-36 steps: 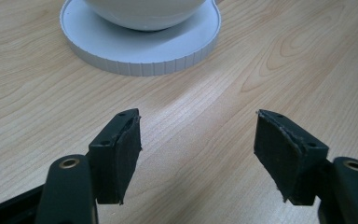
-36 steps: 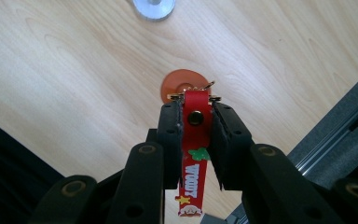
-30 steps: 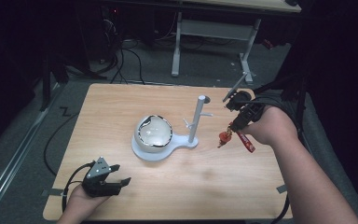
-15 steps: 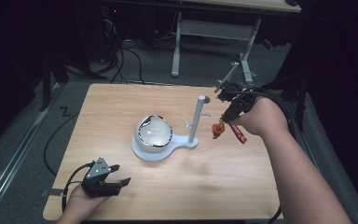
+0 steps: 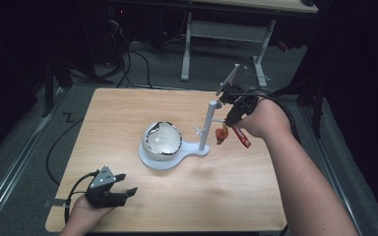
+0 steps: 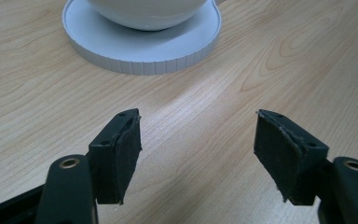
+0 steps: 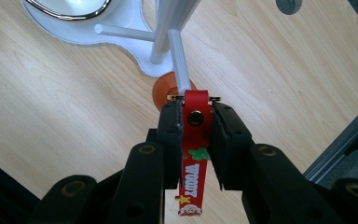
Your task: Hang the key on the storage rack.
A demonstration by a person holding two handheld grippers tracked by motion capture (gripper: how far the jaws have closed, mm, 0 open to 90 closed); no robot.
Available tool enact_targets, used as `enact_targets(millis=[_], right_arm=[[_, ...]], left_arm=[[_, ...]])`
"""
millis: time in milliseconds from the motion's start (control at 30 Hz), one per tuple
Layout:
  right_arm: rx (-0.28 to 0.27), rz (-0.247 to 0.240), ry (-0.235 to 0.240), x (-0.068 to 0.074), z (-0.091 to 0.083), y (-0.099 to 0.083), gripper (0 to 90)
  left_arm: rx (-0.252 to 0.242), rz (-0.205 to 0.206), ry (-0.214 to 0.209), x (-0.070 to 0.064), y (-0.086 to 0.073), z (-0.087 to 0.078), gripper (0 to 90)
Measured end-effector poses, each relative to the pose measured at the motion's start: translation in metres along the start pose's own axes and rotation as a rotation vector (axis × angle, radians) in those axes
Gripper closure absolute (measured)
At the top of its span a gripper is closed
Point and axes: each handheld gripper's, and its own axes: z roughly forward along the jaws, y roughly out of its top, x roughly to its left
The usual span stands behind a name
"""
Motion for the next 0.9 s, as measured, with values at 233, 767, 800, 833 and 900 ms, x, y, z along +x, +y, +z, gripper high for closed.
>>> enact_targets(millis=[233, 767, 800, 833, 900], right_arm=[[-0.006, 0.009, 0.004, -0.003, 0.001, 0.004, 74.5], [-0.019, -0.002, -0.015, -0.004, -0.002, 0.016, 71.6], [-0.019, -0.002, -0.015, -0.004, -0.002, 0.016, 71.6], [-0.018, 0.006, -0.014, -0.003, -0.002, 0.016, 70.9], [-0.029, -0.003, -0.018, -0.002, -0.001, 0.015, 69.5]], left_arm=[[0.003, -0.002, 0.000, 0.000, -0.001, 0.000, 32.2], [0.001, -0.002, -0.002, 0.001, -0.001, 0.000, 32.2], [0.001, -0.002, -0.002, 0.001, -0.001, 0.000, 32.2], [0.002, -0.002, -0.003, 0.001, -0.001, 0.000, 32.2], [0.002, -0.002, -0.003, 0.000, -0.001, 0.000, 32.2]])
